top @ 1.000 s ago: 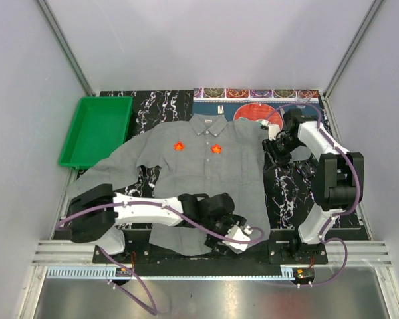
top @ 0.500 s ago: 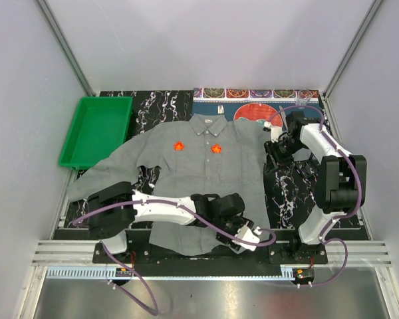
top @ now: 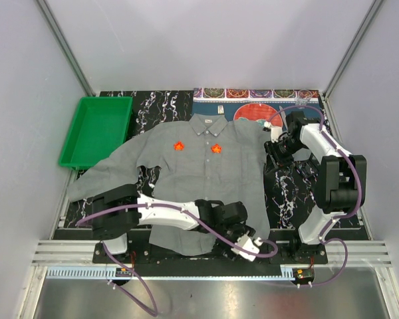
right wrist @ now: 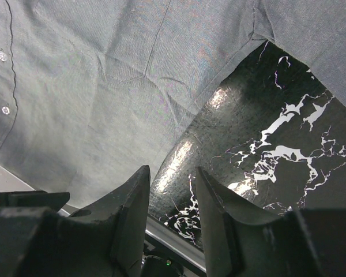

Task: Pin the brooch onto the clothing
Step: Flatten out the clothes at the center of the board.

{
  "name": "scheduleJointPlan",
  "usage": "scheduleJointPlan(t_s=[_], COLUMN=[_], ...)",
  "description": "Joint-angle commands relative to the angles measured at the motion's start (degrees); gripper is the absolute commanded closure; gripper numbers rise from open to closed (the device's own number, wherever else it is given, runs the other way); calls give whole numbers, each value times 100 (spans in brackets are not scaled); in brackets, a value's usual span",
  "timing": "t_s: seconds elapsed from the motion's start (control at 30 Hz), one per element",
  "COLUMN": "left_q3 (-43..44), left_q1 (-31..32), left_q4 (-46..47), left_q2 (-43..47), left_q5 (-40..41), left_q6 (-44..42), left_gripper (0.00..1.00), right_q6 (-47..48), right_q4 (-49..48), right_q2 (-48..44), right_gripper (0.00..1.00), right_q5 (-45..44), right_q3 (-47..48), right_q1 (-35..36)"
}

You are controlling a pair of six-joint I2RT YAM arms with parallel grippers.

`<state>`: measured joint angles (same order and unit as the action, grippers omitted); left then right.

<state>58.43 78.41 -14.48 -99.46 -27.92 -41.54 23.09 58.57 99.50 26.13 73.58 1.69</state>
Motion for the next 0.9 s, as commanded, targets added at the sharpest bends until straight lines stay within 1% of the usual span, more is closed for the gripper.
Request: scheduleJointPlan(t_s=[0.0,0.03,0.1,0.13,0.17,0.2,0.23,0.33,0.37,0.43,0.5,0.57,0.6,0.67,0.7,0.73,0.77,0.8,0.83,0.87], left_q3=[212,247,291,352,388,423,458,371,318,256,256,282,265,265,300,387,414,397,353,370], left_q1=[289,297,315,324,341,350,350,324,324,315,306,193,105,-351,-544,-990,-1212,-1432,-1852,-2039], left_q4=[165,191,200,226,244,227,261,558,647,797,824,824,876,921,938,938,999,1130,1393,1421], left_q2=[76,67,119,111,76,-63,-134,-284,-276,-258,-232,-118,91,321,479,524,542,507,428,314], left_q5=[129,164,112,103,138,190,339,735,823,1034,1165,1088,1000,308,35,-568,-887,-1082,-1388,-1513], left_q6=[-57,14,163,216,277,321,331,339,348,340,313,357,540,839,1328,1559,1787,2347,2613,2842], left_gripper=[27,24,20,20,23,29,38,51,58,65,82,94,100,100,100,100,100,100,100,95], right_q6=[-59,-68,-112,-121,-129,-129,-129,-121,-121,-121,-94,-86,-86,-86,-86,-77,-68,-68,-68,-77], right_q4=[-56,-64,-56,-47,-56,-47,-38,14,32,41,50,67,67,67,76,76,76,85,94,94], right_q2=[-27,-45,-80,-98,-115,-124,-142,-142,-142,-159,-142,-98,-80,-45,-36,-2,16,34,60,78], right_gripper=[56,56,56,56,56,56,56,56,56,56,56,56,56,56,56,55,56,55,55,55], right_q5=[-55,-47,-47,-38,-38,-55,-81,-134,-134,-134,-169,-161,-170,-152,-152,-152,-161,-152,-152,-143], right_q3=[-63,-89,-160,-177,-195,-204,-195,-151,-151,-151,-142,-107,-98,-63,-55,-28,-28,-11,16,33], right_q1=[-38,-38,-38,-38,-38,-38,-38,-38,-38,-46,-38,-38,-38,-46,-38,-38,-38,-38,-38,-46])
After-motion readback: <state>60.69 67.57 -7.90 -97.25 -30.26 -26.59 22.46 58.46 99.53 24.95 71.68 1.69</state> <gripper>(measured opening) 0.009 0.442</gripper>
